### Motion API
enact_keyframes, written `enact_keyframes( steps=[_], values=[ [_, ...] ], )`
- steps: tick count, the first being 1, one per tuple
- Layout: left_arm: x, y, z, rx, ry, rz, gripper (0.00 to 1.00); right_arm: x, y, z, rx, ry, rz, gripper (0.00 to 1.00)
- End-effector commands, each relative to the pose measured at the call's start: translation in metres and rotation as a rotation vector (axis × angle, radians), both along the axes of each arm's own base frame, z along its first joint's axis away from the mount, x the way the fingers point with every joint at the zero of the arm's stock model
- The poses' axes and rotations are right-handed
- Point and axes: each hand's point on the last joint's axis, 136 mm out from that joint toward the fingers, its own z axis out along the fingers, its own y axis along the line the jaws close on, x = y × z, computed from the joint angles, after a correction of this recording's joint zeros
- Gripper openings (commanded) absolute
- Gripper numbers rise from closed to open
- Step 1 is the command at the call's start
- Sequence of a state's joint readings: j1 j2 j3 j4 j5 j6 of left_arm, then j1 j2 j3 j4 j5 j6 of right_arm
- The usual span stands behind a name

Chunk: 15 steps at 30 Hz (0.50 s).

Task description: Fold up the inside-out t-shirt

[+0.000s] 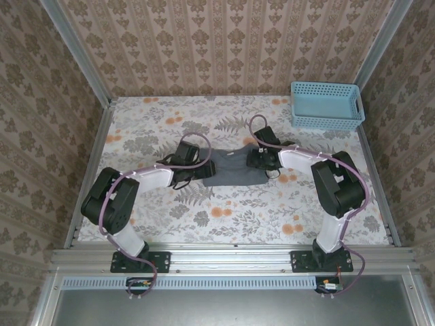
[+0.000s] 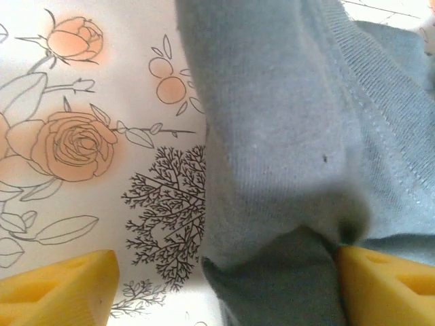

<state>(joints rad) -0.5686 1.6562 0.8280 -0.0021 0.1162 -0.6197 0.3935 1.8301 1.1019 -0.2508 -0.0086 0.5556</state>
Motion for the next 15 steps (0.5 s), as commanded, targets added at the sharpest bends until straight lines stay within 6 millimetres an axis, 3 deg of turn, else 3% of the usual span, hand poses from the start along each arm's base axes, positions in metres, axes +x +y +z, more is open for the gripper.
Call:
enact_keyframes(
  steps=[1,8,11,15],
  values=[
    [-0.001,-0.006,0.009,-0.028,-0.039,-0.057,0.87,-0.004,0.000,-0.001,0.038,0.009,-0.017,0.54],
    [-0.005,-0.005,0.059,0.025,-0.152,-0.069,0.94,-0.012,-0.011,0.050,-0.004,-0.080,0.020,0.63],
    [0.003,-0.014,0.074,0.024,-0.181,-0.075,0.94,-0.009,-0.016,0.052,-0.050,-0.081,0.035,0.64],
    [0.026,-0.028,0.080,-0.011,-0.184,-0.071,0.84,0.009,-0.004,0.055,-0.034,-0.099,0.058,0.59]
  ],
)
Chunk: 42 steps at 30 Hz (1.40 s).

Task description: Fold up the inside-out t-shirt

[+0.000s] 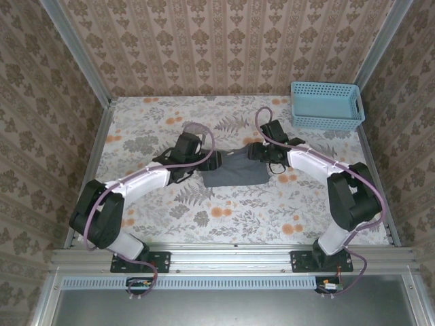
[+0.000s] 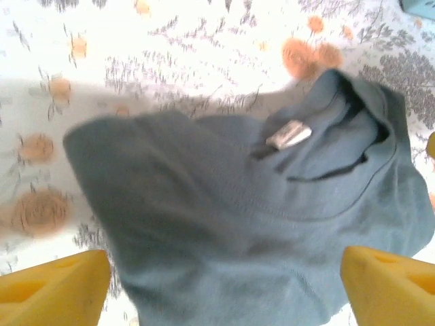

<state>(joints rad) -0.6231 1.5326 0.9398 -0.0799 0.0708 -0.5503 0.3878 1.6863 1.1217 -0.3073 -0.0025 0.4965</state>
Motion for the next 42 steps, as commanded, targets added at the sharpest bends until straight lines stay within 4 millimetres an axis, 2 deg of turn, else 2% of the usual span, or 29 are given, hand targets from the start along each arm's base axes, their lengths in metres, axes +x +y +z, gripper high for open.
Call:
enact_keyframes(
  steps=[1,6,10,14,16,19,22,24,26,28,30,33,36,39,42],
  values=[
    [0.022,-0.008,-0.001,0.010,0.007,0.001,0.80,0.013,0.001,-0.004,-0.038,0.010,0.014,0.58],
    [0.054,-0.023,-0.021,-0.007,0.060,-0.005,0.64,0.038,0.011,-0.028,-0.060,0.066,0.010,0.46],
    [0.076,-0.021,-0.049,0.008,0.109,0.023,0.53,0.054,0.003,-0.049,-0.113,0.094,-0.025,0.38],
    [0.091,-0.015,-0.066,-0.009,0.138,0.036,0.46,0.061,-0.005,-0.055,-0.097,0.099,-0.050,0.37],
    [0.098,-0.011,-0.064,-0.016,0.138,0.041,0.46,0.062,-0.007,-0.053,-0.093,0.096,-0.051,0.38],
    [0.109,-0.005,-0.049,-0.025,0.124,0.046,0.49,0.062,-0.008,-0.038,-0.088,0.071,-0.042,0.42],
    [0.109,-0.003,-0.020,-0.020,0.089,0.032,0.65,0.056,-0.008,-0.016,-0.084,0.047,-0.021,0.51],
    [0.102,0.011,0.001,0.022,0.076,0.071,0.73,0.048,-0.011,0.000,-0.087,0.032,-0.012,0.56],
    [0.085,0.033,0.014,0.084,0.074,0.138,0.81,0.032,-0.014,0.012,-0.094,0.015,0.000,0.59],
    [0.062,0.045,0.020,0.153,0.069,0.183,0.88,0.015,-0.020,0.016,-0.108,0.010,-0.005,0.62],
    [0.037,0.045,0.018,0.204,0.080,0.197,0.91,-0.002,-0.028,0.016,-0.111,0.012,-0.023,0.63],
    [0.004,0.031,0.011,0.274,0.104,0.193,0.92,-0.028,-0.045,0.011,-0.124,0.010,-0.076,0.65],
    [-0.021,0.004,0.009,0.347,0.111,0.154,0.93,-0.050,-0.063,0.011,-0.137,-0.009,-0.132,0.68],
    [-0.034,-0.031,-0.001,0.368,0.121,0.090,0.95,-0.069,-0.082,0.015,-0.153,-0.039,-0.187,0.69],
    [-0.036,-0.063,-0.019,0.398,0.140,0.031,0.96,-0.082,-0.093,0.020,-0.145,-0.069,-0.240,0.70]
  ],
)
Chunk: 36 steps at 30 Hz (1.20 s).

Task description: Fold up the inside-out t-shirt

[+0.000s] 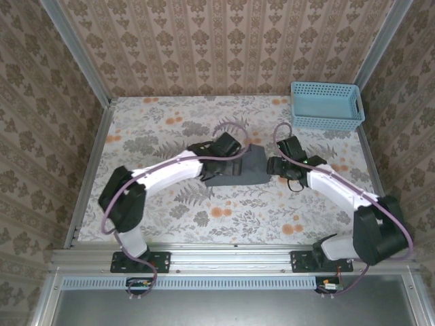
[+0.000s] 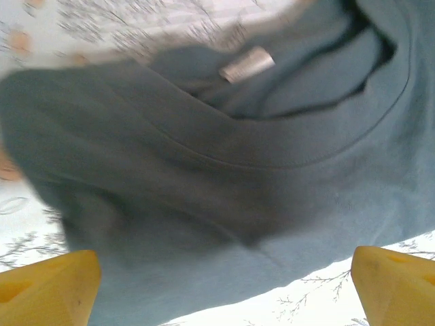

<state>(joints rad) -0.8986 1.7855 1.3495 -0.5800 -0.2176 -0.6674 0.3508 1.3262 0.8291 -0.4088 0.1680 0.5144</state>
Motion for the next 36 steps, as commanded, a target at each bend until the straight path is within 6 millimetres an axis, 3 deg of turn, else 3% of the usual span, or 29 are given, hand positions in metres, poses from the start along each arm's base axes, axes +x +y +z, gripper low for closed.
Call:
enact_keyframes(
  steps=[1,4,7,13,18,24,28,29,33,36],
  values=[
    [0.004,-0.015,-0.012,0.071,0.017,0.013,0.96,-0.008,-0.019,0.016,-0.002,-0.079,-0.096,0.70],
    [0.011,-0.027,-0.036,0.154,0.057,-0.007,0.96,-0.014,-0.022,0.021,0.030,-0.122,-0.122,0.72],
    [0.024,-0.027,-0.051,0.258,0.031,-0.050,0.97,-0.017,-0.019,0.024,0.067,-0.143,-0.118,0.72],
    [0.042,0.008,-0.074,0.333,0.076,-0.068,0.99,-0.019,-0.020,0.025,0.063,-0.145,-0.115,0.72],
    [0.055,0.055,-0.073,0.332,0.081,-0.063,1.00,-0.017,-0.022,0.024,0.053,-0.145,-0.115,0.73],
    [0.089,0.137,-0.067,0.316,0.108,0.074,1.00,-0.013,-0.019,0.021,0.059,-0.134,-0.111,0.73],
    [0.108,0.196,-0.039,0.305,0.084,0.261,1.00,-0.013,-0.018,0.020,0.058,-0.128,-0.105,0.73],
    [0.109,0.202,-0.029,0.302,0.070,0.295,1.00,-0.013,-0.019,0.020,0.055,-0.125,-0.105,0.73],
    [0.099,0.194,0.007,0.270,0.010,0.362,1.00,-0.012,-0.019,0.019,0.049,-0.117,-0.102,0.74],
    [0.081,0.168,0.008,0.190,0.022,0.395,1.00,-0.011,-0.017,0.016,0.058,-0.111,-0.099,0.74]
  ],
)
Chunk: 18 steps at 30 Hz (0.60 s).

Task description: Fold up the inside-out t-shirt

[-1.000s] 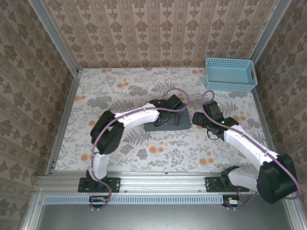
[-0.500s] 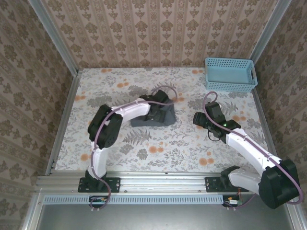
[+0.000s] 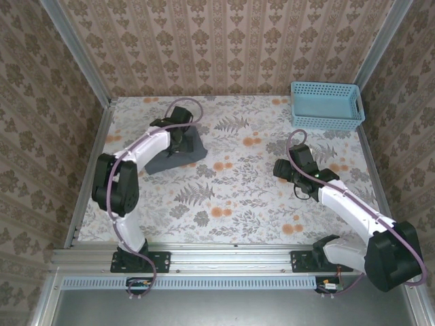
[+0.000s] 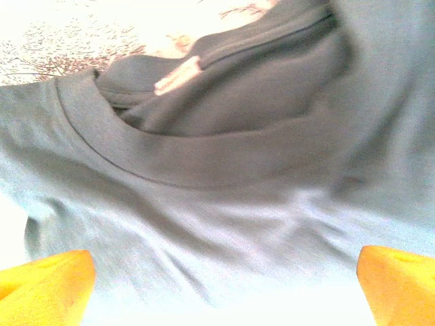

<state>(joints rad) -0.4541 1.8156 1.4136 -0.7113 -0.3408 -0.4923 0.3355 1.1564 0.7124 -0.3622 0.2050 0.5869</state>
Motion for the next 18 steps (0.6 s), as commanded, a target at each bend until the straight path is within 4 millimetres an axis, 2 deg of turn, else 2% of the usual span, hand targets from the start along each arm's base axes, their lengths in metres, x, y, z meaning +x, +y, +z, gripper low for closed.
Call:
enact_keyframes(
  steps=[1,4,6,10,18],
  values=[
    [-0.027,-0.025,0.000,-0.090,0.009,0.067,1.00,0.006,0.002,0.002,0.011,-0.008,-0.003,0.74],
    [-0.036,-0.034,-0.024,-0.173,0.024,0.153,1.00,0.006,0.003,0.000,0.013,-0.004,0.000,0.74],
    [-0.035,-0.031,-0.040,-0.216,0.043,0.216,1.00,0.006,0.003,-0.002,0.013,0.002,0.003,0.74],
    [-0.022,-0.007,-0.064,-0.251,0.064,0.332,1.00,0.003,0.003,-0.005,0.013,0.010,0.007,0.74],
    [0.016,0.045,-0.075,-0.210,0.095,0.353,1.00,-0.002,0.000,-0.012,0.004,0.026,0.005,0.74]
  ],
)
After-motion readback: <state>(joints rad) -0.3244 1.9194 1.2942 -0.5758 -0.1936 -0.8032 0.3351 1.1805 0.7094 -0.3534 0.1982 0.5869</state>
